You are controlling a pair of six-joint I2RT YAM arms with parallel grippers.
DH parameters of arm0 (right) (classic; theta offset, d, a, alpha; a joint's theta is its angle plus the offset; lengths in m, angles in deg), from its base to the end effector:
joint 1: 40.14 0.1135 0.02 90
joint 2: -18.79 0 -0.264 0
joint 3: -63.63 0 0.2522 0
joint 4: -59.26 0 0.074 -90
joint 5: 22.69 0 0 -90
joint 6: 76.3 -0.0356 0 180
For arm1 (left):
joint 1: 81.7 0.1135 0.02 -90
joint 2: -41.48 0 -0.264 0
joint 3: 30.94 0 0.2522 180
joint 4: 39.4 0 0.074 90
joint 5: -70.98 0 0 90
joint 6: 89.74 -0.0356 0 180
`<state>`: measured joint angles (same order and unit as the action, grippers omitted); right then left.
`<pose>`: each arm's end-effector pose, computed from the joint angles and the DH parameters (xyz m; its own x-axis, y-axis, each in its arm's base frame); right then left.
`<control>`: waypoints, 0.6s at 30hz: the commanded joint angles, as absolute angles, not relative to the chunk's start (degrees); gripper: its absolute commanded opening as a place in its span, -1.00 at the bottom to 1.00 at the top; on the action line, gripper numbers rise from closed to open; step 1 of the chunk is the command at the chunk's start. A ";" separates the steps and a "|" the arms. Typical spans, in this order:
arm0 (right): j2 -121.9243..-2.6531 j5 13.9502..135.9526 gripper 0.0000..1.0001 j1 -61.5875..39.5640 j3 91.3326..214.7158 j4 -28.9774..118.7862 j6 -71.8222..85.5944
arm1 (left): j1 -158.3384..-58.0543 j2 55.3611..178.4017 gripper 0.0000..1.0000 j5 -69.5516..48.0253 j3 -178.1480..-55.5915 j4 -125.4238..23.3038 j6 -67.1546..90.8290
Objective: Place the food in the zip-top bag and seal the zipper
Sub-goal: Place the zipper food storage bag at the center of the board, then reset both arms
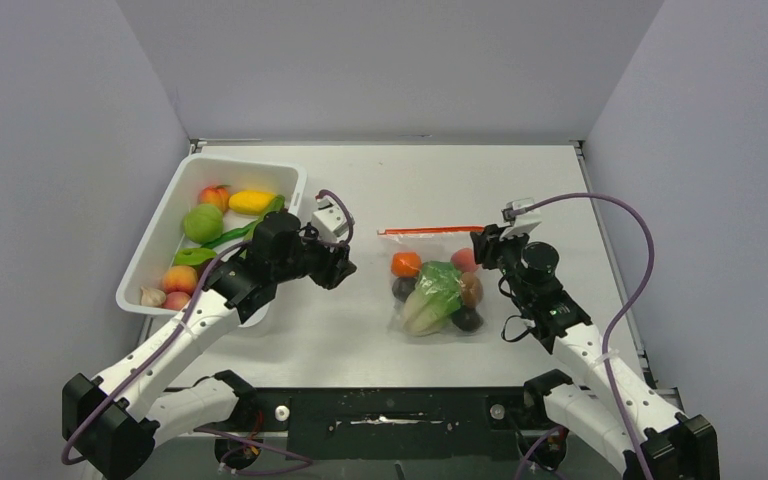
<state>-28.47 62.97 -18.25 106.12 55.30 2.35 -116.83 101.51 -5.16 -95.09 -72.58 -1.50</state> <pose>0.1869 0.0722 0.2698 -0.1976 0.1321 -0.9713 -0.2687 0.9456 0.1833 0.1869 -0.1420 0.3076 -0.3746 0.3001 -0.8773 0.7418 0.6646 -0.0895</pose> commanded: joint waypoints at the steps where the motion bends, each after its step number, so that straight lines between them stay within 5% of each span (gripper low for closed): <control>1: -24.28 64.17 0.03 -18.17 109.17 56.25 1.84 | -116.50 98.77 -0.02 -10.08 -97.25 -70.07 0.32; 5: -21.09 65.35 0.56 -18.23 110.95 51.47 2.02 | -116.40 98.23 0.19 -12.36 -98.11 -69.35 4.05; 7: -19.50 64.57 1.00 -18.11 112.14 48.42 2.32 | -116.41 98.57 0.38 -14.32 -99.32 -69.87 7.48; 18: -12.02 64.13 0.95 -18.15 118.65 34.55 -4.62 | -116.71 98.18 0.45 -23.58 -101.04 -67.01 20.21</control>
